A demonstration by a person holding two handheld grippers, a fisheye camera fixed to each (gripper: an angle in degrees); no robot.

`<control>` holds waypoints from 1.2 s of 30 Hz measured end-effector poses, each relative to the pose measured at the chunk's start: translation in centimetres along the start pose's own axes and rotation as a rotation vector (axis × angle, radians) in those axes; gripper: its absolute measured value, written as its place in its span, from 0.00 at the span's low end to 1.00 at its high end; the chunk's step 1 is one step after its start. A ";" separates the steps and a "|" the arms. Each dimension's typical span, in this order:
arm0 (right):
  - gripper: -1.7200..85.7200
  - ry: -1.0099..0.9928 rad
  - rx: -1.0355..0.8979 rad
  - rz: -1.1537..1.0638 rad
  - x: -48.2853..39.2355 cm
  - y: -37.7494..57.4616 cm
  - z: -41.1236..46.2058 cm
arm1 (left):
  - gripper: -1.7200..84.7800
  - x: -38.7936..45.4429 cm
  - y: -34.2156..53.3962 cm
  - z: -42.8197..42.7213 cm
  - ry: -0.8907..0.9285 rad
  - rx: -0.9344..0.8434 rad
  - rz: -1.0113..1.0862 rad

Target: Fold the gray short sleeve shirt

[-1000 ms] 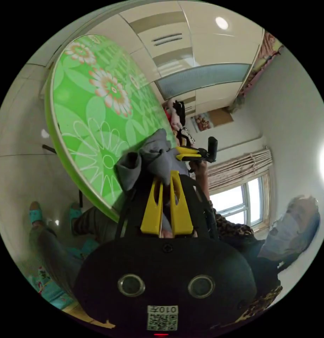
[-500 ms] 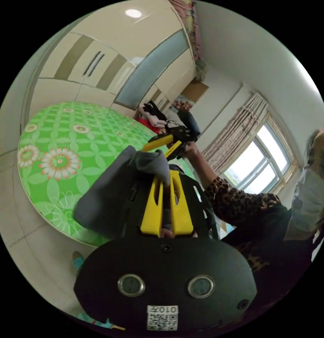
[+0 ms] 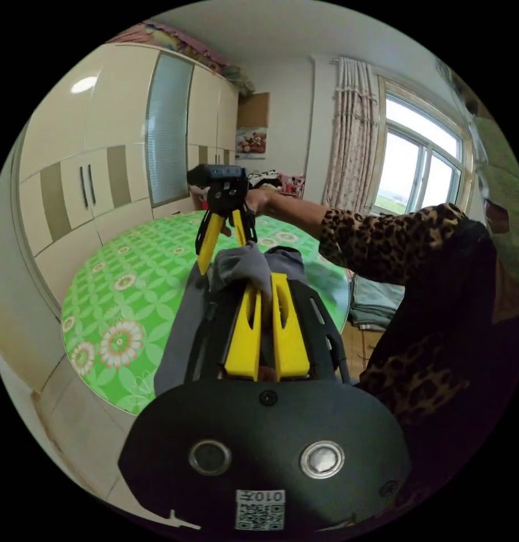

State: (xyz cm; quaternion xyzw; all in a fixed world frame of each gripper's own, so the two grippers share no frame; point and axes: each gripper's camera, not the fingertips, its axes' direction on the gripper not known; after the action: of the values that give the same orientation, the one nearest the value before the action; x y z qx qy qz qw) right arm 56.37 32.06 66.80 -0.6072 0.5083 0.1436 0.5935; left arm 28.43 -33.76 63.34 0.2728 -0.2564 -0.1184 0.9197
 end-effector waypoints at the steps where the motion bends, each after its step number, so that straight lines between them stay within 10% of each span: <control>1: 0.22 -0.027 -0.016 -0.011 0.0 0.2 0.3 | 0.10 -0.3 0.0 -0.4 -0.010 0.015 -0.008; 6: 0.08 -0.061 0.006 0.033 0.1 2.8 0.5 | 0.10 -4.8 2.7 -1.8 0.049 0.091 -0.181; 21: 0.09 -0.005 -0.047 0.250 4.2 1.4 1.2 | 0.10 -19.2 16.2 -0.1 0.166 0.104 -0.831; 36: 0.13 -0.201 0.767 1.123 -11.6 31.9 0.7 | 0.09 -20.8 21.0 1.5 0.171 0.154 -0.924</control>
State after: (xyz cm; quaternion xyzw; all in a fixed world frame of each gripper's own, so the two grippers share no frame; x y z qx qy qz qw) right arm 26.40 44.95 57.33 0.0176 0.7034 0.2952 0.6464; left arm 11.80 -9.73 67.75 0.4345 -0.0396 -0.4729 0.7655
